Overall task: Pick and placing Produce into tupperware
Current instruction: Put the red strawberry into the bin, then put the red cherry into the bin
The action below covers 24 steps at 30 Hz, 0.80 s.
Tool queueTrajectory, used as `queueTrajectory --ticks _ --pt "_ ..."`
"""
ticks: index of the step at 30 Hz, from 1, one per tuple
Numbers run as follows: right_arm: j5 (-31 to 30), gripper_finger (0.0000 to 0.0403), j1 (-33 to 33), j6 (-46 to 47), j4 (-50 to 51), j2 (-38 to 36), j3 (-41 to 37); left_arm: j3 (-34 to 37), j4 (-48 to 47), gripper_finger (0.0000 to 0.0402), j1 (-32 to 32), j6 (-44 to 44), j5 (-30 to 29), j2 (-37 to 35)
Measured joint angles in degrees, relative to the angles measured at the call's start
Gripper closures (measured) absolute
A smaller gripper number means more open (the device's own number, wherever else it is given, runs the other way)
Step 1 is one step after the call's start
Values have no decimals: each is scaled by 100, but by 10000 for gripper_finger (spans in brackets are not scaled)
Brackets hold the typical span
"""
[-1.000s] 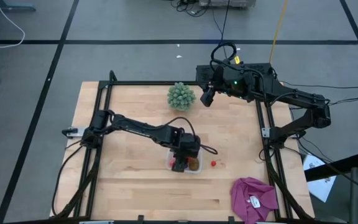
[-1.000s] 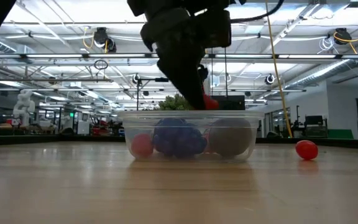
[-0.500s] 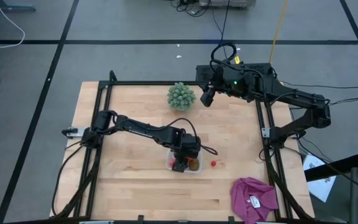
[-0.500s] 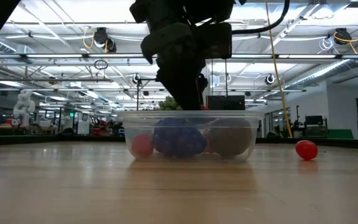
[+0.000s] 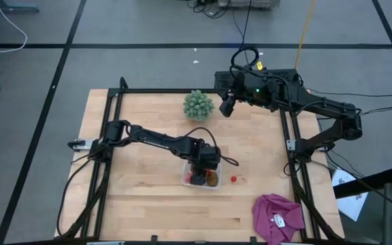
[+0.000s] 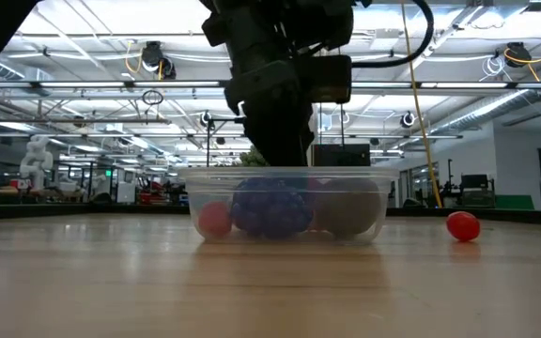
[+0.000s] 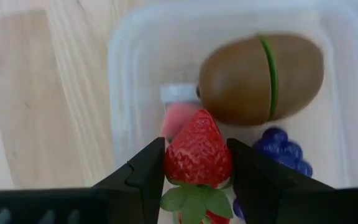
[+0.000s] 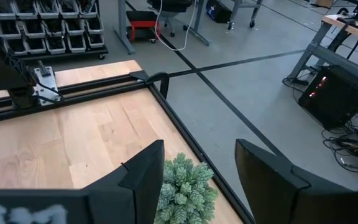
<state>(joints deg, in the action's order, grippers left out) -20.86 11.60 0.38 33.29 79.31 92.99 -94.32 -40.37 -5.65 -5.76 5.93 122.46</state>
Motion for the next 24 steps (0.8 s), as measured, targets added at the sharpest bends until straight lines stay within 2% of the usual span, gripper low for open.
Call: queueTrajectory --ticks 11,20,24 --pt "0 213 -2 0 1 0 0 2 -37 235 -4 -7 -164 19" --pt "2 213 -2 0 -1 0 0 2 -47 171 -27 -2 -168 19" --pt "4 213 -1 2 0 0 0 -106 -195 154 -79 31 -337 19"
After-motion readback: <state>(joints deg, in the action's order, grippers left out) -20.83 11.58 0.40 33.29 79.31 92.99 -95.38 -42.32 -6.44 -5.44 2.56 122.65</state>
